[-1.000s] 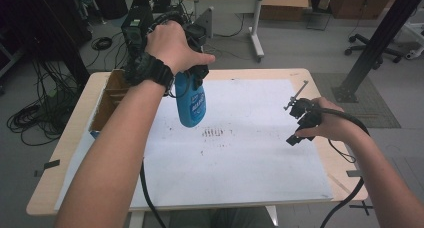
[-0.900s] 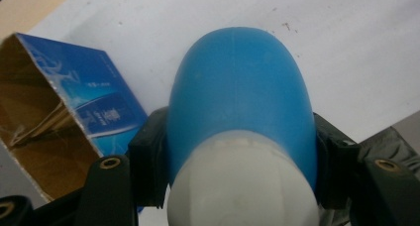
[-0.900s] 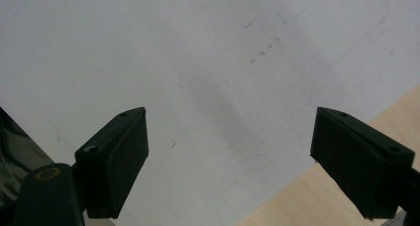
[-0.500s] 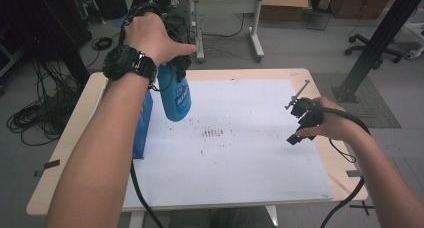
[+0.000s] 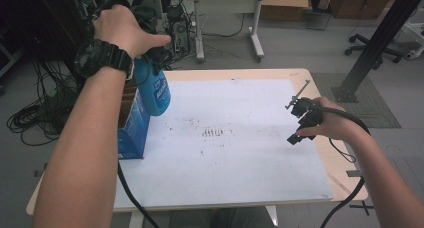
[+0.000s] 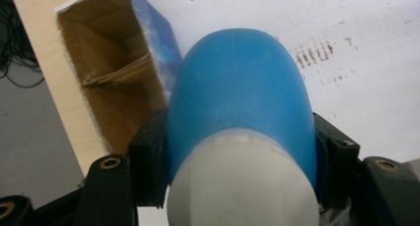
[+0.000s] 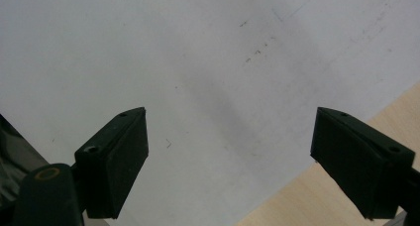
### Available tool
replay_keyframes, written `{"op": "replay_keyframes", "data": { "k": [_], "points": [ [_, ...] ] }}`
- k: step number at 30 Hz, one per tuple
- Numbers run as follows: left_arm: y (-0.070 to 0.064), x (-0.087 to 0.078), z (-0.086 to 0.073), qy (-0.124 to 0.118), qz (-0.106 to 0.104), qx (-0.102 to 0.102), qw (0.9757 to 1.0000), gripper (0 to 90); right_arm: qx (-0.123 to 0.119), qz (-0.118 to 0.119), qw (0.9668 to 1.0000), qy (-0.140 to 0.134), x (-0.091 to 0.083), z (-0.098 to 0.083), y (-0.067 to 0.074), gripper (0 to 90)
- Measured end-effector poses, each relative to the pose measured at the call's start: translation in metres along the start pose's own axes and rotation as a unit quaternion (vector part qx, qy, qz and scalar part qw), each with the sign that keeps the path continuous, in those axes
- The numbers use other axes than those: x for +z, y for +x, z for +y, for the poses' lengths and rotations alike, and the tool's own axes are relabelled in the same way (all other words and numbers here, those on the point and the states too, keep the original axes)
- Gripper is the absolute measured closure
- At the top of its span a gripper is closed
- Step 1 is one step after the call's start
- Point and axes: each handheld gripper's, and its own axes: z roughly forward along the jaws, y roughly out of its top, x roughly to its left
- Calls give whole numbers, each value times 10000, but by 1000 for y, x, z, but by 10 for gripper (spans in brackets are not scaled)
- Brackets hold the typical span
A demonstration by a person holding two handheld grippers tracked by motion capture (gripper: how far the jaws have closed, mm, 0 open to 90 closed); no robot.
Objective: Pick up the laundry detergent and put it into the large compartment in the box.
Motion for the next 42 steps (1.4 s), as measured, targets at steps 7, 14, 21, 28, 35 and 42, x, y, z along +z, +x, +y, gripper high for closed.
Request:
{"op": "replay_keyframes", "data": {
  "k": [7, 14, 21, 28, 35, 42],
  "points": [
    [12, -3, -3, 16, 72, -116, 9999, 379, 37, 12, 10000, -5, 0, 0, 0, 146],
    [23, -6, -7, -35, 87, -246, 9997, 379, 40, 2, 10000, 2, 1, -1, -2, 145],
    [39, -6, -12, -53, 137, -472, 9988, 379, 74, 15, 10000, -3, 2, -1, -3, 145],
    [57, -5, -20, -6, 216, -751, 9969, 379, 79, 32, 10000, 37, 5, -1, -3, 145],
    [72, -7, -27, -39, 318, -928, 9952, 379, 96, 40, 9999, 60, 7, -1, -5, 145],
    [81, -6, -31, -12, 374, -1048, 9938, 379, 115, 54, 9999, 70, 8, -2, -4, 145]
  ]
}}
